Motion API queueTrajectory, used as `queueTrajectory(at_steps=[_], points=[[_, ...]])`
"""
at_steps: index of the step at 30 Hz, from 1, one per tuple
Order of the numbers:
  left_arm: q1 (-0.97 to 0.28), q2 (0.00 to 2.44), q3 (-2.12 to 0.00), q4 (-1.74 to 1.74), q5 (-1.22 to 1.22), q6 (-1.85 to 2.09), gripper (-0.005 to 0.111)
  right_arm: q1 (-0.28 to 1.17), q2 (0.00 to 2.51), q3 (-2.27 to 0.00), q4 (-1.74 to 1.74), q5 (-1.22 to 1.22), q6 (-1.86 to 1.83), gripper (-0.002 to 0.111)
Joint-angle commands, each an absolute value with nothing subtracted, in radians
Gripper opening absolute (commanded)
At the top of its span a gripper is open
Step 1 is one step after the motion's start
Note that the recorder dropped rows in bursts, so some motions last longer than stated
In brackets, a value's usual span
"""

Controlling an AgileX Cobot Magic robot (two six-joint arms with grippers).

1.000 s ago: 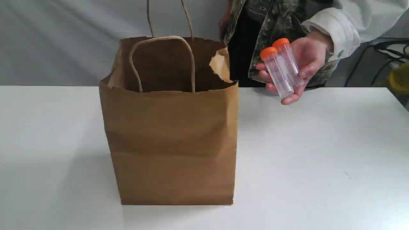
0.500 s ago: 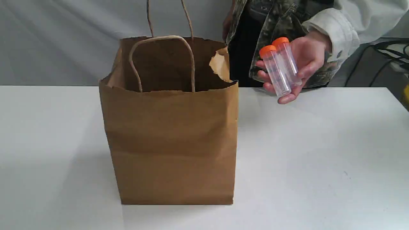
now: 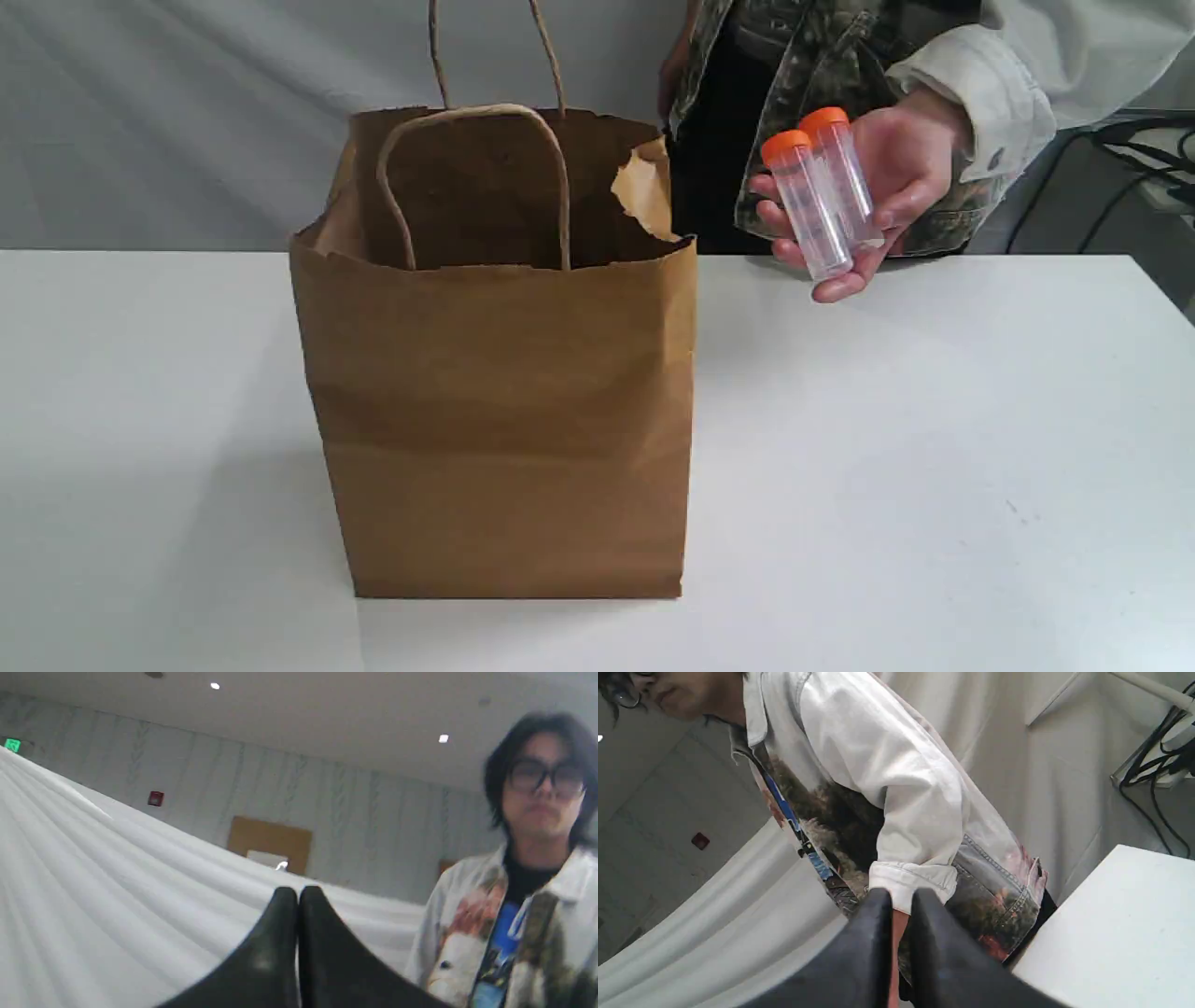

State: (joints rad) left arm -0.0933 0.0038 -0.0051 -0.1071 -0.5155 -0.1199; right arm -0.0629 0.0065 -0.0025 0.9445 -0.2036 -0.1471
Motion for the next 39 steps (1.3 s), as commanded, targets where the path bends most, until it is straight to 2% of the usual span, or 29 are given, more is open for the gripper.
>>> queueTrajectory(at_steps=[1, 10, 22, 28, 35, 39], points=[[-0.1, 0.0, 0.0, -0.123, -0.502, -0.354, 0.0, -0.069, 0.0, 0.0, 0.836, -0.22, -0.151, 0.008], [-0.1, 0.0, 0.0, -0.123, -0.446, -0.411, 0.0, -0.069, 0.0, -0.051, 0.621, -0.262, -0.151, 0.008], [-0.1, 0.0, 0.0, -0.123, -0.296, -0.425, 0.0, -0.069, 0.029, -0.283, 0.232, -0.364, -0.022, 0.008], [-0.1, 0.0, 0.0, -0.115, -0.289, -0.425, 0.0, -0.069, 0.27, -0.529, -0.231, -0.45, 0.154, 0.008], [-0.1, 0.0, 0.0, -0.068, -0.251, -0.441, 0.0, -0.069, 0.614, -0.774, -0.316, -0.399, 0.421, 0.008], [-0.1, 0.0, 0.0, -0.068, -0.191, -0.469, 0.0, -0.069, 0.801, -0.92, -0.611, -0.4, 0.637, 0.008]])
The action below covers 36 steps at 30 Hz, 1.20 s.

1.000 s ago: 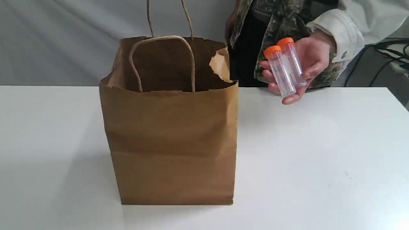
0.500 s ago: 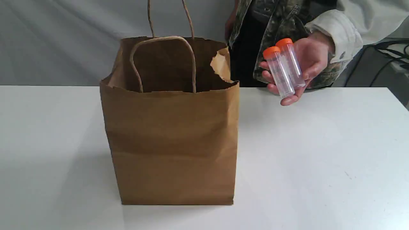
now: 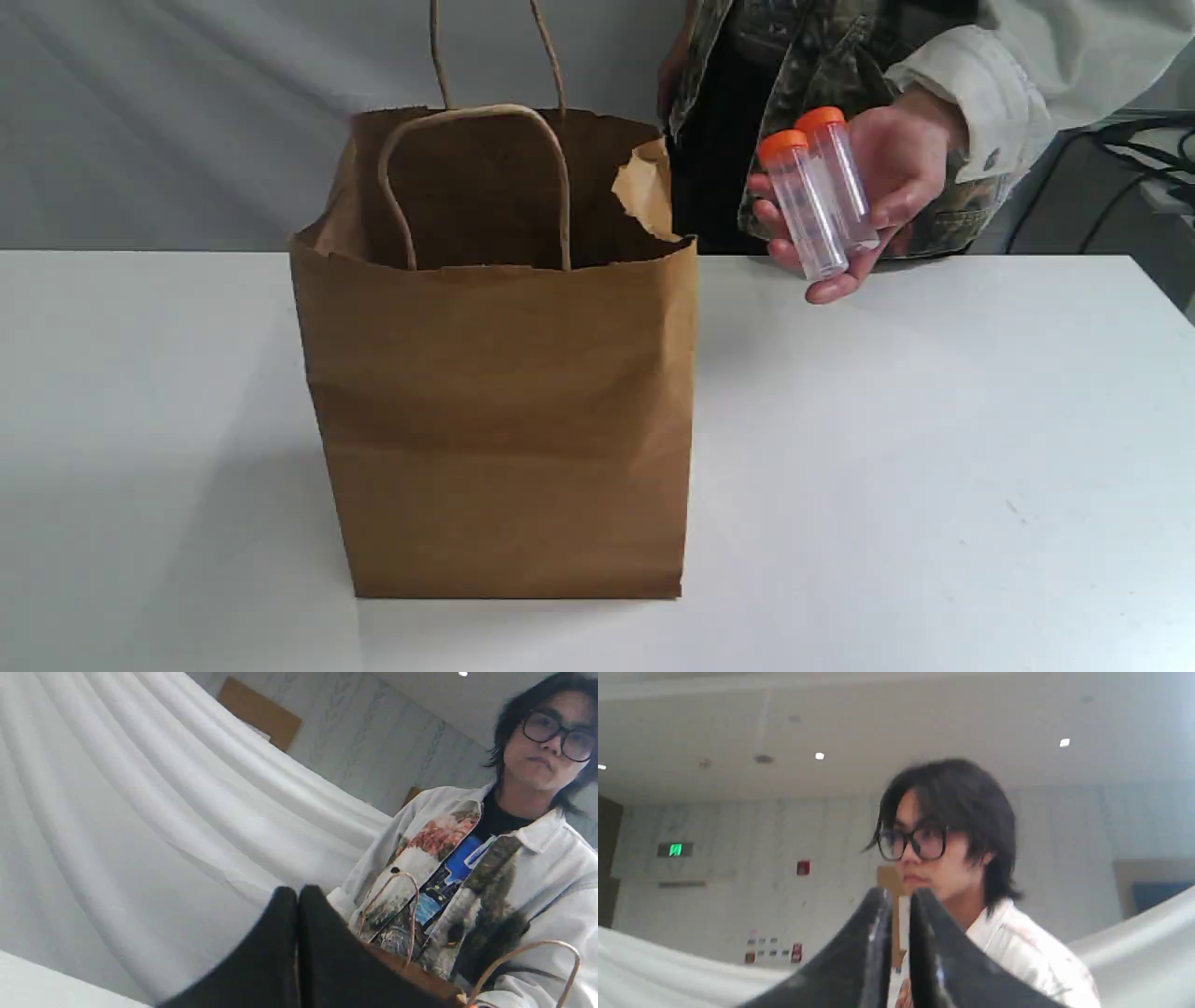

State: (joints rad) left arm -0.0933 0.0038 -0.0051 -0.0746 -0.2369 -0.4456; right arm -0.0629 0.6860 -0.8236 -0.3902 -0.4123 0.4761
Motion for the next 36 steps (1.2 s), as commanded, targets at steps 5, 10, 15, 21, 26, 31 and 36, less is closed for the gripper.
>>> queueTrajectory(at_steps=[5, 10, 15, 21, 26, 31, 36], points=[[-0.1, 0.0, 0.0, -0.064, -0.144, -0.467, 0.0, -0.069, 0.976, -1.099, -0.986, -0.551, 0.797, 0.008], [-0.1, 0.0, 0.0, -0.064, -0.15, -0.467, 0.0, -0.069, 1.114, -1.222, -1.007, -0.708, 0.799, 0.008], [-0.1, 0.0, 0.0, -0.064, -0.15, -0.467, 0.0, -0.069, 1.289, -1.351, -1.168, -0.674, 1.183, 0.008], [-0.1, 0.0, 0.0, -0.064, -0.139, -0.467, 0.0, -0.072, 1.55, -1.605, -1.744, -0.95, 1.866, 0.008], [-0.1, 0.0, 0.0, -0.064, -0.101, -0.467, 0.0, -0.069, 1.776, -1.784, -1.744, -1.221, 2.085, 0.008], [-0.1, 0.0, 0.0, -0.064, -0.101, -0.467, 0.0, -0.027, 1.89, -1.829, -1.744, -1.221, 2.063, 0.01], [-0.1, 0.0, 0.0, -0.064, -0.101, -0.467, 0.0, -0.007, 1.94, -1.829, -1.744, -1.221, 1.97, 0.039]])
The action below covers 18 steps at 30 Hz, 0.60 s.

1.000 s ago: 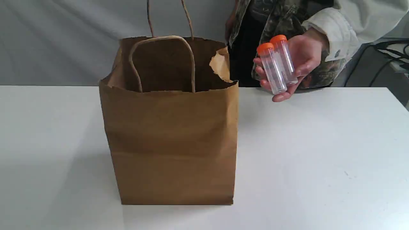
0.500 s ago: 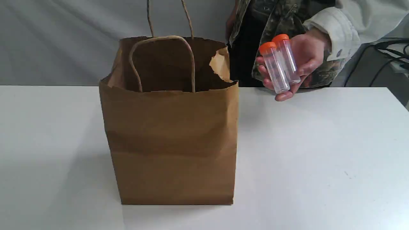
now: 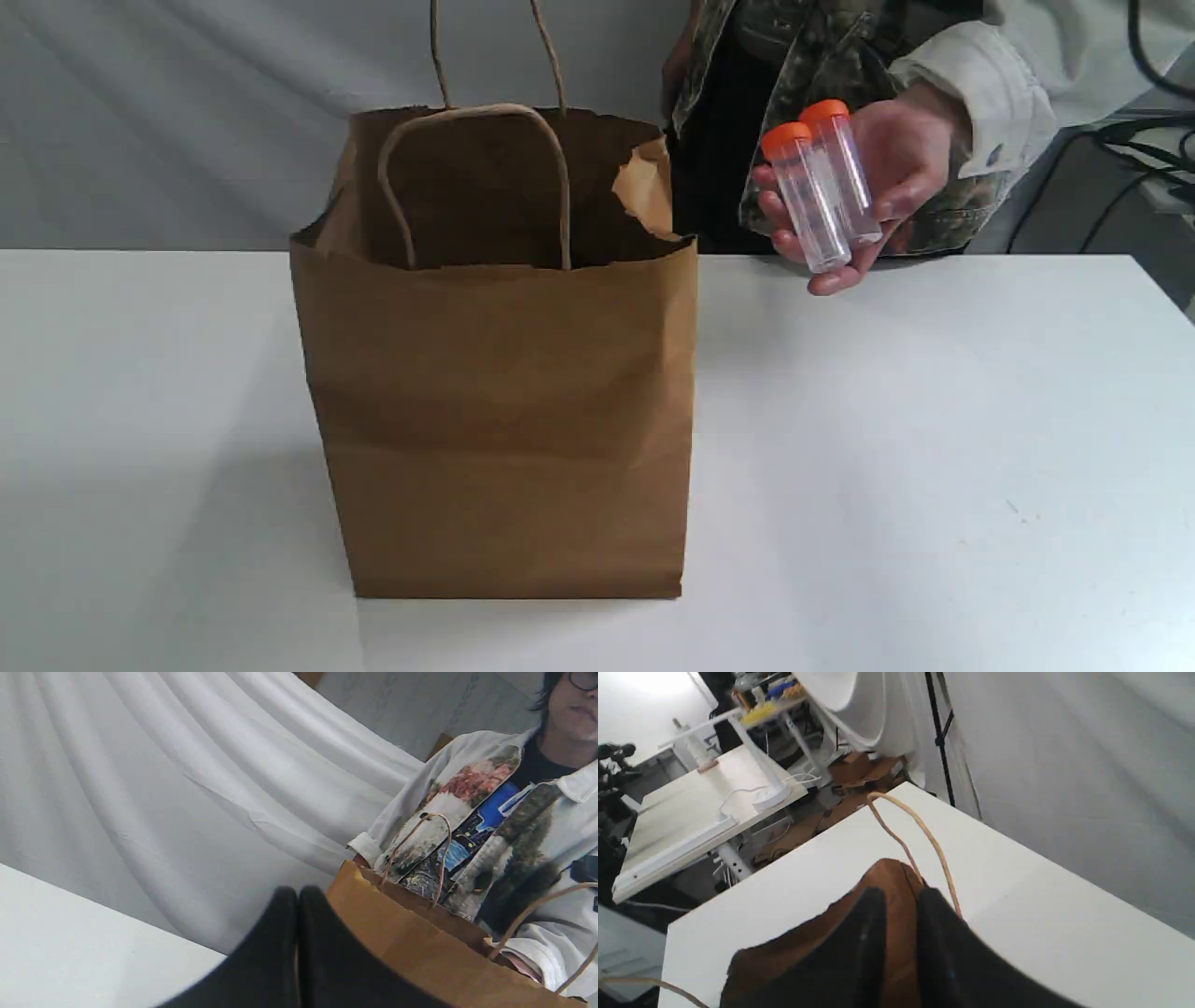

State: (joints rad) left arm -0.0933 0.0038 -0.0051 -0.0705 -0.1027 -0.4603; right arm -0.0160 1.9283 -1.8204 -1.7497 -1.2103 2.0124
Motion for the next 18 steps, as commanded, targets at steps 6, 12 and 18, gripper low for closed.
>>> queueTrajectory(at_steps=[6, 12, 18], points=[[-0.1, 0.0, 0.0, -0.064, -0.101, -0.467, 0.0, 0.039, 1.928, -1.829, -1.744, -1.221, 1.6, 0.054], [-0.1, 0.0, 0.0, -0.064, -0.101, -0.465, 0.0, 0.061, 1.845, -1.829, -1.744, -1.031, 1.197, 0.002], [-0.1, 0.0, 0.0, -0.064, -0.101, -0.465, 0.0, 0.061, 1.758, -1.829, -1.744, -0.355, 0.878, 0.0]])
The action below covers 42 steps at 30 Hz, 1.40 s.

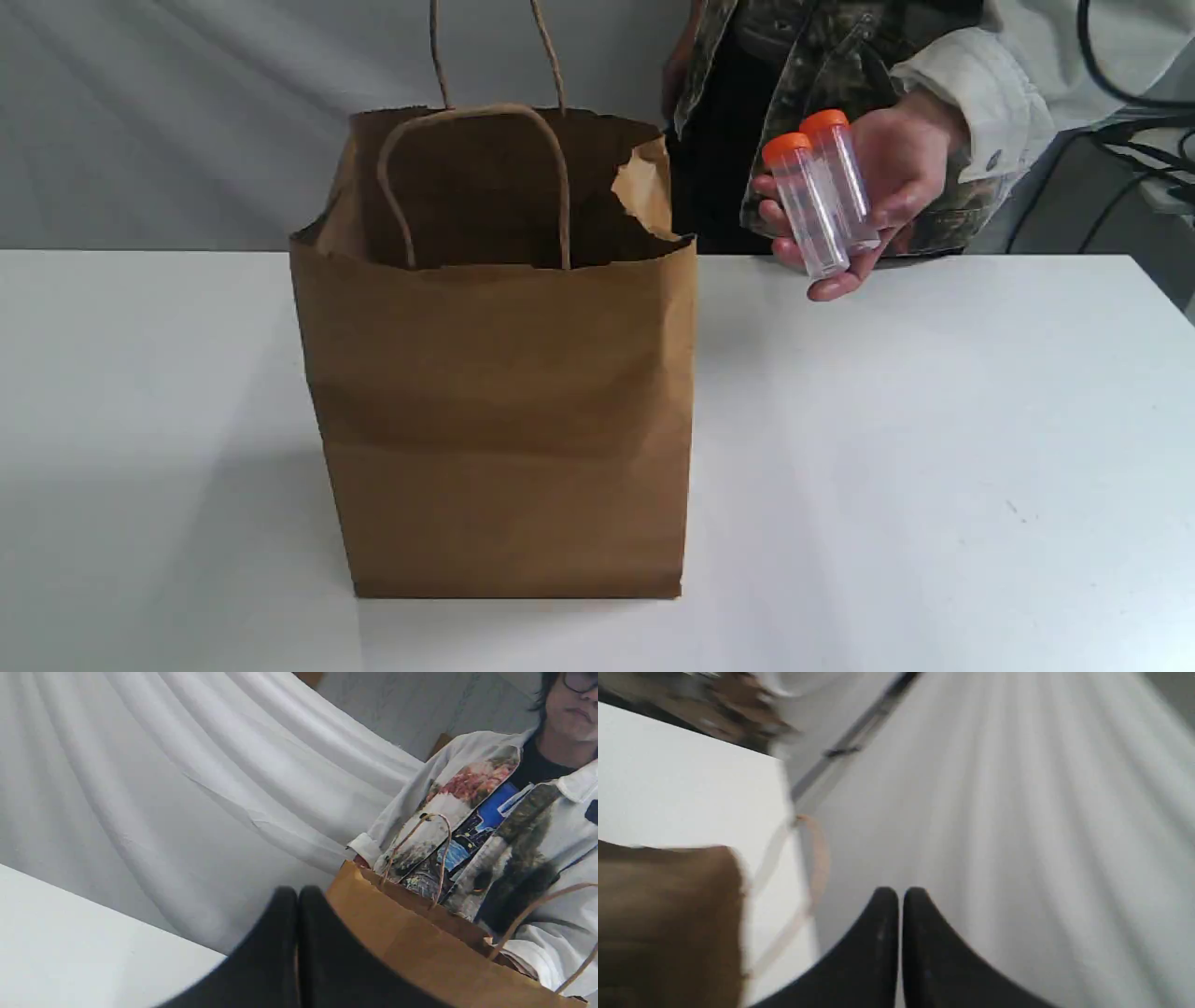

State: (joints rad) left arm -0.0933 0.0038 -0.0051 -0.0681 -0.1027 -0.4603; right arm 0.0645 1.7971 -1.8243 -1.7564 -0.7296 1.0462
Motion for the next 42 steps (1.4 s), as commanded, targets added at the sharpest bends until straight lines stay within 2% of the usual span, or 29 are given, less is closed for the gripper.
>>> queueTrajectory(at_steps=[1, 3, 5, 7, 10, 14, 16, 19, 20, 23, 25, 30, 33, 35, 39, 41, 42], points=[[-0.1, 0.0, 0.0, -0.064, -0.101, -0.465, 0.0, 0.061, 1.753, -1.829, -1.744, -0.207, 0.841, 0.0], [-0.1, 0.0, 0.0, -0.064, -0.101, -0.465, 0.0, 0.062, 1.748, -1.839, -1.729, -0.058, 0.819, 0.0], [-0.1, 0.0, 0.0, -0.064, -0.101, -0.465, 0.0, 0.039, 1.748, -1.841, -1.653, -0.079, 0.857, 0.0], [-0.1, 0.0, 0.0, -0.064, -0.101, -0.465, 0.0, 0.019, 1.748, -1.834, -1.638, -0.194, 0.986, 0.0], [-0.1, 0.0, 0.0, -0.064, -0.101, -0.463, 0.0, 0.012, 1.748, -1.833, -1.744, -0.332, 1.37, 0.0], [-0.1, 0.0, 0.0, -0.064, -0.101, -0.463, 0.0, 0.008, 1.75, -1.813, -1.744, -0.497, 1.458, 0.0], [-0.098, 0.0, 0.0, -0.064, -0.101, -0.463, 0.0, 0.023, 1.747, -1.774, -1.744, -0.44, 1.166, 0.0], [-0.098, 0.0, 0.0, -0.064, -0.101, -0.463, 0.0, 0.064, 1.76, -1.697, -1.744, -0.075, 0.415, 0.0], [-0.098, 0.0, 0.0, -0.064, -0.101, -0.461, 0.0, 0.067, 1.765, -1.692, -1.744, 0.026, 0.297, 0.0], [-0.098, 0.0, 0.0, -0.064, -0.101, -0.463, 0.0, 0.02, 1.784, -1.695, -1.466, 0.215, 0.373, 0.0], [-0.098, 0.0, 0.0, -0.064, -0.101, -0.463, 0.0, -0.016, 1.784, -1.686, -1.104, 0.339, 0.394, 0.0], [-0.098, 0.0, 0.0, -0.064, -0.101, -0.463, 0.0, -0.061, 1.784, -1.701, -0.135, 0.838, -0.563, 0.0], [-0.098, 0.0, 0.0, -0.064, -0.101, -0.463, 0.0, -0.092, 1.784, -1.726, 0.406, 1.116, -0.869, 0.0], [-0.098, 0.0, 0.0, -0.064, -0.101, -0.463, 0.0, -0.103, 1.784, -1.752, 0.633, 1.213, -0.911, 0.0], [-0.098, 0.0, 0.0, -0.064, -0.101, -0.467, 0.0, -0.101, 1.784, -1.835, 0.854, 1.221, -0.85, 0.001], [-0.098, 0.0, 0.0, -0.064, -0.101, -0.469, 0.0, -0.085, 1.784, -1.877, 0.876, 1.221, -0.857, 0.008], [-0.098, 0.0, 0.0, -0.064, -0.101, -0.469, 0.0, -0.068, 1.784, -1.899, 0.872, 1.221, -0.857, 0.014]])
